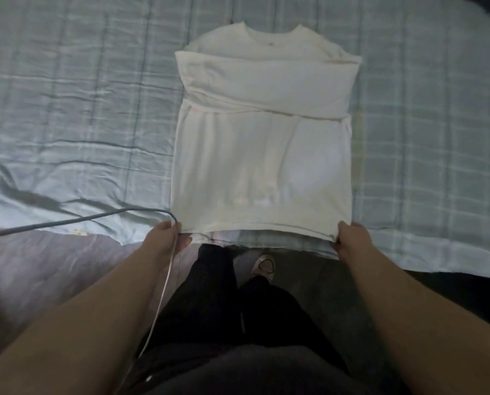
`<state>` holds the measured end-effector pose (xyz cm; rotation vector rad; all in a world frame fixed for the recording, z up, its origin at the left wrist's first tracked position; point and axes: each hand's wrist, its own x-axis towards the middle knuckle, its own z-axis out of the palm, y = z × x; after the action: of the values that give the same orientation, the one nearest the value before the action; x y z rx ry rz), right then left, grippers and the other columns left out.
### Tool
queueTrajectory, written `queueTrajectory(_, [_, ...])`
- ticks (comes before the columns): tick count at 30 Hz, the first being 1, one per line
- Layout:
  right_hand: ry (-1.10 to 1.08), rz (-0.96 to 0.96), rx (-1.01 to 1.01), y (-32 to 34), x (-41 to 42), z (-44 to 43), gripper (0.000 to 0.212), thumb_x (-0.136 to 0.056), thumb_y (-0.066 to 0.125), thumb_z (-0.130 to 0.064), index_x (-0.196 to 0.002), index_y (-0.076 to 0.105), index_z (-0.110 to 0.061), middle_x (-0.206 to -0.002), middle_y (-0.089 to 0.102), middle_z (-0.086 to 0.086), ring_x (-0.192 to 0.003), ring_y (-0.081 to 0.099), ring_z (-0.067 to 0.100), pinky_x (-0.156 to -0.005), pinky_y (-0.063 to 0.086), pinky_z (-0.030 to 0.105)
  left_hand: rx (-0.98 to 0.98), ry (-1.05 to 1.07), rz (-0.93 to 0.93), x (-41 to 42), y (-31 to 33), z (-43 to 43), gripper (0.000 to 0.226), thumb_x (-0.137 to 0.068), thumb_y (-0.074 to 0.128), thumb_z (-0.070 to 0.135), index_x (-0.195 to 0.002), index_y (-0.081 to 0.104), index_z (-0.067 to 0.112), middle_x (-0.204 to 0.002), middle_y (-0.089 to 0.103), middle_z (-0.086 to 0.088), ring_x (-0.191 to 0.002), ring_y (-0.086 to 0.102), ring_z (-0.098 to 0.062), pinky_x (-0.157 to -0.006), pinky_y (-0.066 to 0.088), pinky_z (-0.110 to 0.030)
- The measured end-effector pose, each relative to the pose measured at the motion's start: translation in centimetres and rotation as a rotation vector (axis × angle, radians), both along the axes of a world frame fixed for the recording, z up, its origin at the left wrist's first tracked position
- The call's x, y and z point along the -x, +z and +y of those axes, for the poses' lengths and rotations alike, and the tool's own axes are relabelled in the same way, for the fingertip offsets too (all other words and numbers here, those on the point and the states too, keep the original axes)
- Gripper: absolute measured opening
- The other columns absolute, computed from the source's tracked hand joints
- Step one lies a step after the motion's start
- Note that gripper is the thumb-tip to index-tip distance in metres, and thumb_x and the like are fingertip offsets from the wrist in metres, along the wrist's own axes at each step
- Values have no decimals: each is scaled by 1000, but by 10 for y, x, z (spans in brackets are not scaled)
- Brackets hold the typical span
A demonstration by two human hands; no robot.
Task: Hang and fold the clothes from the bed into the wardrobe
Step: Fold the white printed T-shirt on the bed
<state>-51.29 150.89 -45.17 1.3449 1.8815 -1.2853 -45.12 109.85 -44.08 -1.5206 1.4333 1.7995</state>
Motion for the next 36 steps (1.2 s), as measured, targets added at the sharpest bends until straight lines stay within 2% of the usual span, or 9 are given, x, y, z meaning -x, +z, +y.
queueTrajectory(3, [-26, 42, -23, 35, -8, 3, 35, -99, 47, -7, -130, 50, 8, -129, 57, 30, -82, 55, 27, -70, 54, 31, -3, 9, 12, -7, 17, 1, 13, -101, 52, 6, -113, 53, 0, -95, 64, -18, -73, 68, -23, -64, 62, -32])
queueTrajectory(5, [-54, 99, -15, 54, -11, 8, 30, -99, 46, -3, -127, 53, 7, -119, 59, 21, -85, 56, 26, -54, 54, 20, -6, 6, 25, -7, 32, -1, 13, -101, 51, 6, -113, 53, -1, -92, 63, -17, -65, 69, -19, -61, 62, -30])
queueTrajectory(7, [-91, 142, 3, 69, -12, 13, 27, -97, 47, -3, -122, 56, 5, -118, 59, 19, -92, 59, 31, -48, 53, 24, -19, -11, 29, -6, 44, -5, 15, -101, 51, 5, -114, 54, -3, -95, 64, -19, -65, 70, -19, -59, 61, -28])
queueTrajectory(11, [-82, 184, -69, 100, -4, 19, 32, -91, 51, -8, -123, 54, -7, -122, 59, 20, -96, 63, 34, -69, 58, 42, -44, -49, 80, 3, 74, -15, 26, -99, 53, 1, -124, 51, -7, -100, 63, -23, -76, 70, -27, -64, 62, -32])
queueTrajectory(15, [-131, 294, 72, 140, 18, 5, 49, -97, 49, -3, -142, 47, -23, -124, 49, 8, -103, 60, 28, -87, 56, 48, -16, -179, 213, 34, 106, -27, 40, -98, 52, -1, -130, 47, 22, -102, 68, -20, -86, 72, -35, -75, 61, -40])
queueTrajectory(20, [-120, 308, 77, 160, 64, -6, 22, -99, 48, -4, -106, 67, -13, -120, 59, 13, -94, 61, 24, -70, 56, 34, -27, -249, 274, 91, 131, -48, 19, -96, 55, -1, -108, 66, 7, -94, 65, -36, -71, 74, -25, -91, 57, -41])
queueTrajectory(23, [-175, 319, 86, 166, 99, -10, 18, -100, 49, -6, -98, 66, -11, -116, 61, 16, -92, 63, 22, -67, 55, 31, -55, -279, 304, 137, 136, -60, 17, -96, 59, 4, -111, 66, 3, -103, 71, -28, -100, 71, -35, -98, 54, -43])
queueTrajectory(30, [-329, 421, 141, 175, 189, -28, 21, -100, 46, -1, -113, 61, -7, -103, 61, 12, -88, 63, 19, -59, 58, 24, -164, -313, 379, 250, 149, -71, 19, -100, 53, 7, -117, 60, 1, -110, 69, -26, -110, 68, -31, -96, 54, -38])
queueTrajectory(36, [-360, 444, 198, 155, 277, -41, 23, -99, 47, 1, -115, 61, -7, -96, 61, 10, -86, 62, 19, -71, 55, 31, -177, -265, 396, 343, 133, -75, 30, -94, 56, -3, -123, 58, 5, -111, 71, -17, -104, 70, -22, -97, 52, -37])
